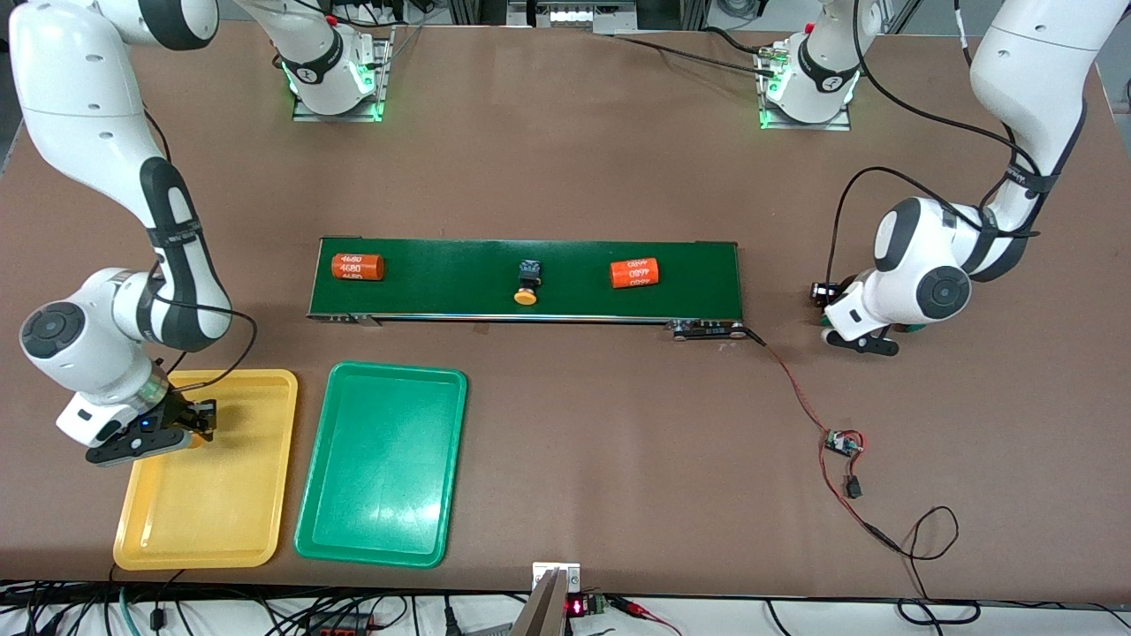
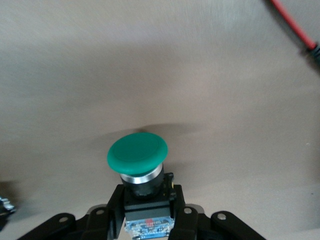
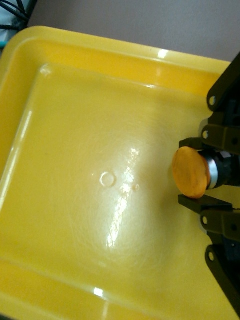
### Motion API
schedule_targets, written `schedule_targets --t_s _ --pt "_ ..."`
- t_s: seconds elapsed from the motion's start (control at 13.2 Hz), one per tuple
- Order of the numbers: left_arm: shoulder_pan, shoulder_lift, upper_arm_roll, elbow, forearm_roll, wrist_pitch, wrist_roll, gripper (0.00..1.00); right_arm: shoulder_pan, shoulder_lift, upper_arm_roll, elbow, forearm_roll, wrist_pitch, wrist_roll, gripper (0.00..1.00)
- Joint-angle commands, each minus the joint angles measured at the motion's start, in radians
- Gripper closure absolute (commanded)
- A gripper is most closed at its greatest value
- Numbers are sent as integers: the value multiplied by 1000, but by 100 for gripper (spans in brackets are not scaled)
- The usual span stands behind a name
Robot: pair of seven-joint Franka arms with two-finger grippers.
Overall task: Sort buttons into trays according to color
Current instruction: 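Drop the yellow button into the yellow tray while the left gripper grasps a green button, then place the green button on the belt while the right gripper returns to the belt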
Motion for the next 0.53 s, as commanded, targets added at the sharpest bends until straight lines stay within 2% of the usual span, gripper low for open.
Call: schedule_targets --t_s 0.0,0.08,0.23,0.46 --pt "-2 -74 -18 76 -27 -151 1 84 -14 24 10 33 20 20 -12 10" --pt "-2 -94 -63 117 -29 -223 -6 84 -14 18 10 30 26 23 -18 0" --pt "-2 -106 -140 171 -31 -290 -50 84 -10 -37 10 -10 26 8 -18 0" --pt "-19 -111 -272 174 -160 -295 -208 84 10 -202 12 -103 28 -182 3 0"
